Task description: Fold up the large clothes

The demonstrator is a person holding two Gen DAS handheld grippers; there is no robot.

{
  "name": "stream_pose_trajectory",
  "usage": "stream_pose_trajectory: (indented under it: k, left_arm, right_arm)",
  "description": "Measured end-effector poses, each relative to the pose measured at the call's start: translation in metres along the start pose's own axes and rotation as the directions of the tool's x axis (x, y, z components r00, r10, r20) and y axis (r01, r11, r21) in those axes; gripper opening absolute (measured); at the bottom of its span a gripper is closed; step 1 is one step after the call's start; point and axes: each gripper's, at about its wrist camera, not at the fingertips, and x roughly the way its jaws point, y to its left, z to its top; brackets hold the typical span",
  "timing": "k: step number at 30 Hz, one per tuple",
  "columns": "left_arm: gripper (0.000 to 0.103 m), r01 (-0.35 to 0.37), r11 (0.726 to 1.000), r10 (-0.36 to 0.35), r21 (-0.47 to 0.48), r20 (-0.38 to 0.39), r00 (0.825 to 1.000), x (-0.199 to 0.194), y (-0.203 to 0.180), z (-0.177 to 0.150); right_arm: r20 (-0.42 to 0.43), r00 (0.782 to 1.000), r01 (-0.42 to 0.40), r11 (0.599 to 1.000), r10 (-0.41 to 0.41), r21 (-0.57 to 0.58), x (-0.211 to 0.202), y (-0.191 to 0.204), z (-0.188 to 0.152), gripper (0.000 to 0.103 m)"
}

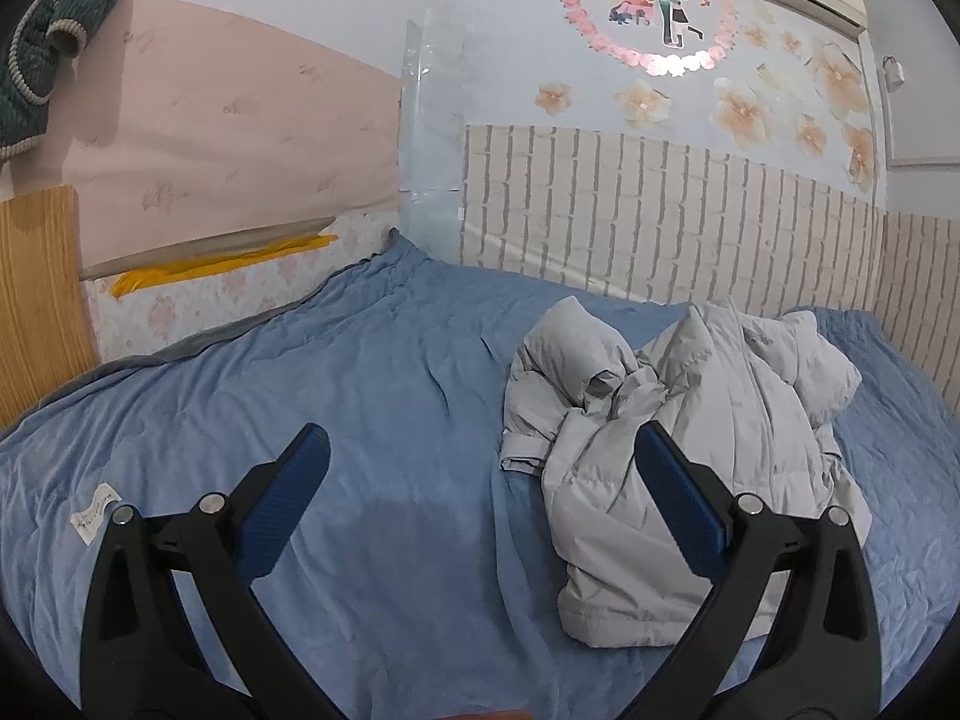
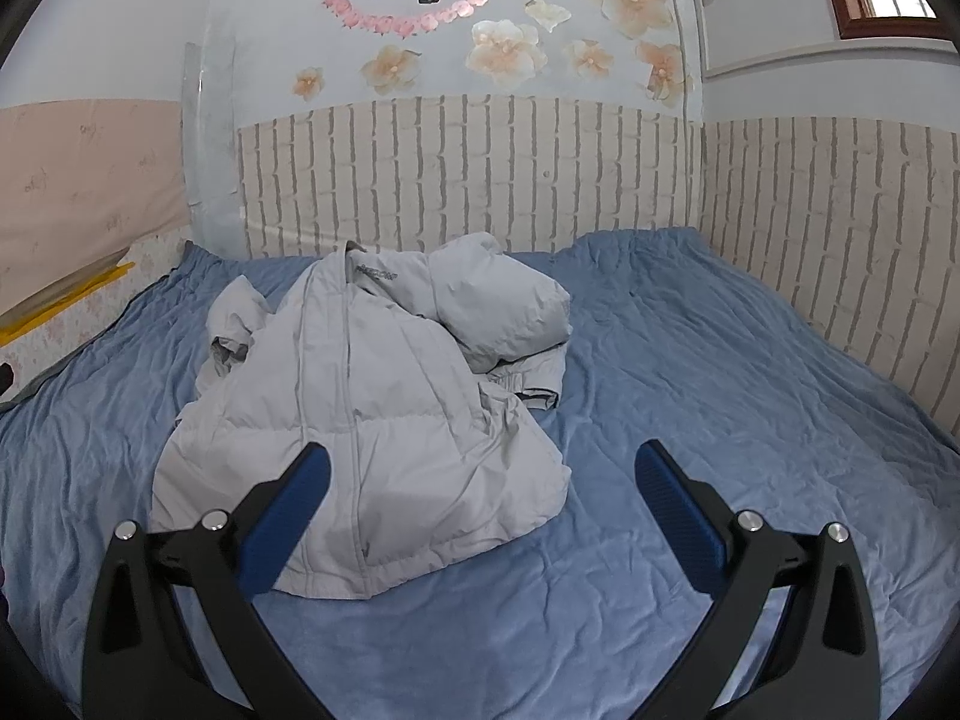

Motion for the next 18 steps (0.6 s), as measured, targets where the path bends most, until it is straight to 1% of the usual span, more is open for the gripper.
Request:
stream_pose_trajectory:
  k: [12, 18]
  left_arm:
    - [0.100, -0.007, 1.000, 0.007, -0.006, 0.000, 1.000, -0.0009, 0.0030, -0.0001]
    - [0.100, -0.010, 1.000, 0.010, -0.016, -0.014, 1.000, 0.0014, 0.0067, 0.0001]
  right_arm:
    - [0.004, 1.000, 0.008, 1.000, -0.008, 0.006, 0.0001, -0.0004, -0.0011, 0.101]
    - [0.000, 1.000, 0.011, 1.000, -0.011, 0.007, 0.0018, -0.0035, -0.0020, 0.101]
